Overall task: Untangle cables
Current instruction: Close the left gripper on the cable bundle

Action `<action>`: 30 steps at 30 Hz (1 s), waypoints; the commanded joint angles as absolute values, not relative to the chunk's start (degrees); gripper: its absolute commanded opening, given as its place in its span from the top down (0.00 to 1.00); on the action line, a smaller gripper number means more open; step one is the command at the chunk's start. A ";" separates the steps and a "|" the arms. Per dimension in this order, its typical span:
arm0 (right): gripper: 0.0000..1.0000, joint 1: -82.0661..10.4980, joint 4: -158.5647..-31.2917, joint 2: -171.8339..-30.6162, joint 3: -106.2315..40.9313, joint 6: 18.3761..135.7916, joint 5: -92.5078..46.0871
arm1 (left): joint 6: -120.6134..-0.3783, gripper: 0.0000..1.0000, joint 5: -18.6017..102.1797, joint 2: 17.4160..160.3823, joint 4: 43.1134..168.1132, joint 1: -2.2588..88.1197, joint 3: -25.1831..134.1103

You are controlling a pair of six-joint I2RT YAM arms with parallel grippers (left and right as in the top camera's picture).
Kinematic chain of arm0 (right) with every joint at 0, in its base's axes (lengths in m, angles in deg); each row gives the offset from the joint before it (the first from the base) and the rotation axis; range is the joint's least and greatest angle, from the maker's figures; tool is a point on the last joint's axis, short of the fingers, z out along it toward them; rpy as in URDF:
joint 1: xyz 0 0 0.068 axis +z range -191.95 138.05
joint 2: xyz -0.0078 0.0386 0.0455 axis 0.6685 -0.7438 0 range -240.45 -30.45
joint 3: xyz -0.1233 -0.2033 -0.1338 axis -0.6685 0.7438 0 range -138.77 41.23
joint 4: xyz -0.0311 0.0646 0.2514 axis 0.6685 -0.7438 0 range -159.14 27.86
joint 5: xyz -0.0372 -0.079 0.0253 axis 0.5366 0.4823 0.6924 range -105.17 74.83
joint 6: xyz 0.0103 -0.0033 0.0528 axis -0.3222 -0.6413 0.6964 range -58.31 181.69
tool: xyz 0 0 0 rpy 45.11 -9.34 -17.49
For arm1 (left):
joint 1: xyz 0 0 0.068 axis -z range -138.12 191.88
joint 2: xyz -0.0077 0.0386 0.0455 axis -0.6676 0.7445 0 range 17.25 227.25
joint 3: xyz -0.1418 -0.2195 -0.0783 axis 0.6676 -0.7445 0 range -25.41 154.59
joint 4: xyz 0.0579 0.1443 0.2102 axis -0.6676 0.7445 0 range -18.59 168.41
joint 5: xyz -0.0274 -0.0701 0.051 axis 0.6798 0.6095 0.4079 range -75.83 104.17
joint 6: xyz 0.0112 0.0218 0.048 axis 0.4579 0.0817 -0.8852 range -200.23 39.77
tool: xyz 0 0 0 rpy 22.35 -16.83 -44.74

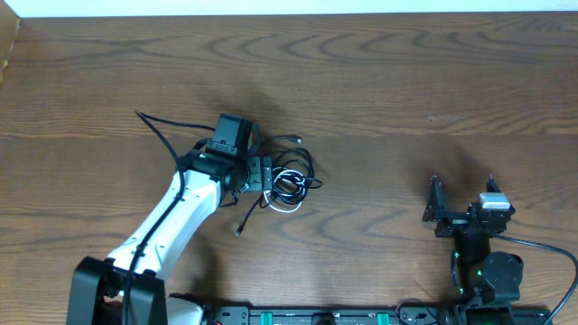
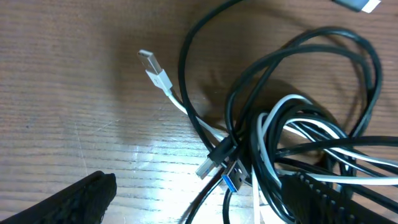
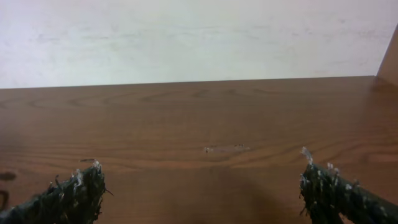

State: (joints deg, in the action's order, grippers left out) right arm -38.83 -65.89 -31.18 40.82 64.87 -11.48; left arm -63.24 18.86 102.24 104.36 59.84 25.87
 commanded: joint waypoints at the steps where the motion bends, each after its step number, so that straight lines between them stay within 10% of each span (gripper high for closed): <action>1: 0.01 -39.07 -66.07 -30.97 40.91 64.17 -11.22 | -60.31 0.10 17.55 103.27 104.27 60.93 25.81; 30: 0.01 -39.07 -66.07 -30.97 40.91 64.19 -11.22 | -52.86 0.20 9.20 103.31 106.52 67.36 25.81</action>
State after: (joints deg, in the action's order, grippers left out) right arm -38.83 -65.89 -31.18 40.82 64.87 -11.48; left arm -54.74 12.74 102.88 105.45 67.18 25.87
